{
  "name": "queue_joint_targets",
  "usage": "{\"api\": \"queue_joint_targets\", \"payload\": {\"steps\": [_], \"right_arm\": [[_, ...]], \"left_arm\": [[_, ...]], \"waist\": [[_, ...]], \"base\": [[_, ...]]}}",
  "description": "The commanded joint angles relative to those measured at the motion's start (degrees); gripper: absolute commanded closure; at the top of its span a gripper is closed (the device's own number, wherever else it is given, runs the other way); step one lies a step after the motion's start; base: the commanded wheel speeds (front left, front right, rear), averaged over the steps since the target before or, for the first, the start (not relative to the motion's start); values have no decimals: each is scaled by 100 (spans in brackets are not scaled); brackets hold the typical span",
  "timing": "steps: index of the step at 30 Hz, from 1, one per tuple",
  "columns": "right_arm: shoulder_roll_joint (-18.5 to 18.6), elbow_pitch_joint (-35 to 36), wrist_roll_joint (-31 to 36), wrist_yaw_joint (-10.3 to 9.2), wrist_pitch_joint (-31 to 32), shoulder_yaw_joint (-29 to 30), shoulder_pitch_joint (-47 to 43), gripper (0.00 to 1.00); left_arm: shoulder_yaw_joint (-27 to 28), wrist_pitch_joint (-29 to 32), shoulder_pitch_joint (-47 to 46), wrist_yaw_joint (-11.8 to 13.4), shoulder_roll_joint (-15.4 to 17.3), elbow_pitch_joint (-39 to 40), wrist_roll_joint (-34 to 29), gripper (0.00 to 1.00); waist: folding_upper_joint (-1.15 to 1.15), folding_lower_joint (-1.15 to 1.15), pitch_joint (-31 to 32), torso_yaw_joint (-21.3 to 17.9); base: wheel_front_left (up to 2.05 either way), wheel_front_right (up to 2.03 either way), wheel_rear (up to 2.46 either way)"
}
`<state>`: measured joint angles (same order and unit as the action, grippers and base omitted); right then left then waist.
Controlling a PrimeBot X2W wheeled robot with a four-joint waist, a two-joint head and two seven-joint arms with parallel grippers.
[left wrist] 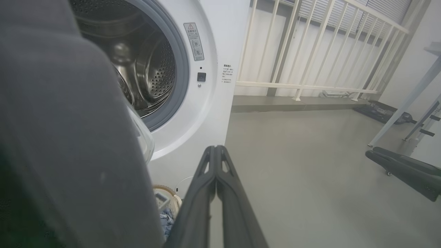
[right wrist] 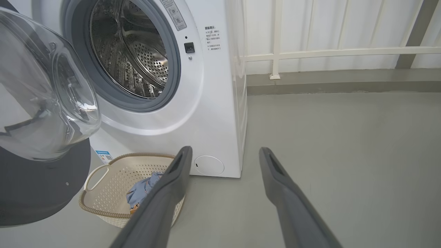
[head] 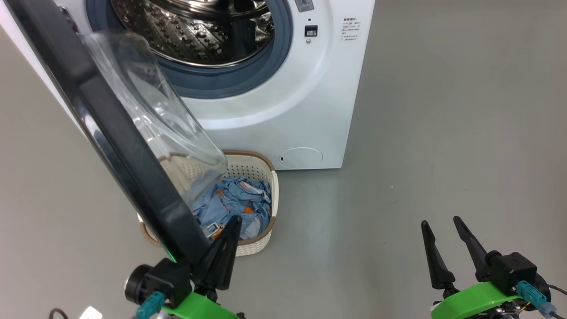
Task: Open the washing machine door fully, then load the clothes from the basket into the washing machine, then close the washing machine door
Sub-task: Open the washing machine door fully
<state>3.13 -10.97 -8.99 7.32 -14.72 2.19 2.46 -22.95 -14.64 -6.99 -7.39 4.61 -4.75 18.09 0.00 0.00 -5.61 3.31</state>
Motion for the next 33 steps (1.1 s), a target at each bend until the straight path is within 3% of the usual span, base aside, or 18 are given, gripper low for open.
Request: {"api": "queue_joint_targets", "payload": {"steps": [1,24,33], "right_arm": [[9,107,-47,17,-28,-176,183,0],[3,-26,-129,17,-28,-247,236,0],[16,-55,-146,17,-28,-246,245,0]], "left_arm": [[233,-36,-233,-10,26,95,34,100],[815,-36,101,4,-153,186,-127,100],[849,-36,248,294,-169,411,-235,100]], "waist": [[0,0,-16,12],[0,0,-115,383],[0,0,-158,627]], "base": [[0,0,0],[0,0,0],[0,0,0]]}}
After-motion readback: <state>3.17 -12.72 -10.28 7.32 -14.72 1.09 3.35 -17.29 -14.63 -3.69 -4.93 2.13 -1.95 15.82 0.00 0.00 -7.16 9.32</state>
